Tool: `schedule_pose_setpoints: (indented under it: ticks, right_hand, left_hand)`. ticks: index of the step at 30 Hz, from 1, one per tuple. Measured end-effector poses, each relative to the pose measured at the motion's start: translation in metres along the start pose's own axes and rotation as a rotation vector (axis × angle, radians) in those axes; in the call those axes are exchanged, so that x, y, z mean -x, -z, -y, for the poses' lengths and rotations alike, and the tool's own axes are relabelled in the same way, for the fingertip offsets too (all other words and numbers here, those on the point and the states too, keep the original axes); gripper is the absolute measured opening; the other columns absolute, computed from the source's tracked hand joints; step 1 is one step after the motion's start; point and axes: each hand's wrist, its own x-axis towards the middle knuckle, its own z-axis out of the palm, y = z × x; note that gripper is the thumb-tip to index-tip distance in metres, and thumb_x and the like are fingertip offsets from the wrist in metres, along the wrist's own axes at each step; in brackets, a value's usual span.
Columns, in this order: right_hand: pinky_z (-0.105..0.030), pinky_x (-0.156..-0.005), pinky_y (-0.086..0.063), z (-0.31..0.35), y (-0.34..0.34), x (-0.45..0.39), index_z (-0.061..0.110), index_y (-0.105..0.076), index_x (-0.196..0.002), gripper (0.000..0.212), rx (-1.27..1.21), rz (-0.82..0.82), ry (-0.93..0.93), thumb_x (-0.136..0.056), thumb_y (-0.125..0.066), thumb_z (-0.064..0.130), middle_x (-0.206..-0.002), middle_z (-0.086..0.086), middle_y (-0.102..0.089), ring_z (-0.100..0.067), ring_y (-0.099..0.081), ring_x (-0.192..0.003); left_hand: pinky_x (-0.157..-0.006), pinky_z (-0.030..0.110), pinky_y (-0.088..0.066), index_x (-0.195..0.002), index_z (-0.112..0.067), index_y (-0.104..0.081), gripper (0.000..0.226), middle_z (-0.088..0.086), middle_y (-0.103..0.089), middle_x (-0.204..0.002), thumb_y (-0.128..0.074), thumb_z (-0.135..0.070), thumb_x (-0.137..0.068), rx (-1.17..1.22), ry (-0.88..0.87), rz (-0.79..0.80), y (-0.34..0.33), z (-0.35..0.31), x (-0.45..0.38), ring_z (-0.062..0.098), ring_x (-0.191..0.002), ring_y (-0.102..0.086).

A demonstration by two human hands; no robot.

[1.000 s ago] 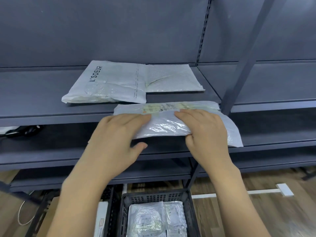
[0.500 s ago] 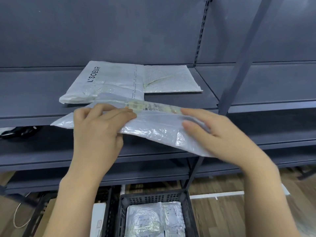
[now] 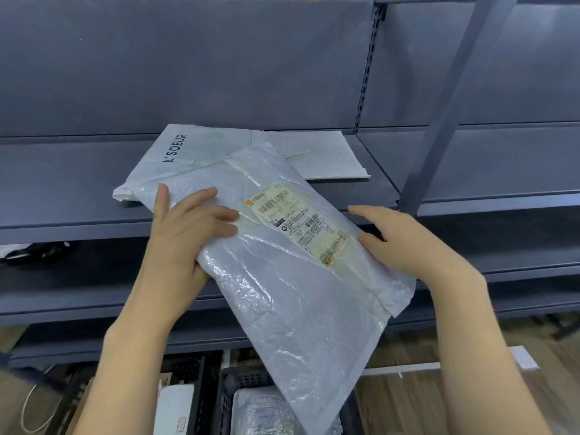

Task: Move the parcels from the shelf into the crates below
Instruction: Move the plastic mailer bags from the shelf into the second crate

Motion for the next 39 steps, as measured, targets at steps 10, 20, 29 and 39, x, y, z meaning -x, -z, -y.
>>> schedule_pose_setpoints:
  ticks: [10,20,29,39]
  right_hand:
    - [-0.016,-0.083,-0.034,-0.008,-0.023,0.001,0.022,-0.039,-0.141,0.05,-0.246,-0.032,-0.097,-0.096,-0.046,0.043,-0.133,0.004,-0.049,-0.011,-0.048,-0.107]
    - [-0.022,-0.09,-0.031,-0.004,-0.038,0.01,0.027,-0.035,-0.142,0.056,-0.315,-0.361,-0.065,-0.092,-0.057,0.037,-0.118,0.016,-0.037,0.0,-0.038,-0.104]
    - [-0.02,-0.089,-0.03,-0.008,-0.04,0.015,0.024,-0.038,-0.141,0.053,-0.312,-0.458,-0.054,-0.092,-0.058,0.033,-0.117,0.01,-0.038,0.0,-0.038,-0.101]
    - [-0.013,-0.093,-0.027,0.009,-0.051,0.014,0.02,-0.036,-0.143,0.062,-0.409,-0.494,-0.027,-0.089,-0.063,0.033,-0.127,0.007,-0.042,0.003,-0.038,-0.111]
  left_hand:
    - [-0.114,0.053,-0.012,-0.095,-0.028,-0.058,0.016,0.002,-0.05,-0.132,-0.053,-0.042,-0.09,-0.03,0.021,-0.055,-0.009,0.005,0.007,0.026,-0.137,-0.03]
    - [-0.084,0.03,-0.04,-0.108,-0.033,-0.063,0.022,-0.004,-0.044,-0.097,-0.056,-0.028,-0.087,0.019,0.63,-0.287,-0.017,-0.016,0.007,0.02,-0.089,-0.045]
    - [-0.084,0.009,-0.042,-0.122,-0.002,-0.06,0.039,-0.006,-0.053,-0.11,-0.052,0.009,-0.086,0.041,0.276,-0.095,-0.01,0.001,0.021,0.003,-0.095,-0.055]
    - [-0.113,0.016,-0.022,-0.136,-0.008,-0.043,0.064,0.018,-0.016,-0.155,-0.072,-0.022,-0.081,0.247,0.313,-0.13,-0.024,-0.015,0.017,0.011,-0.143,-0.019]
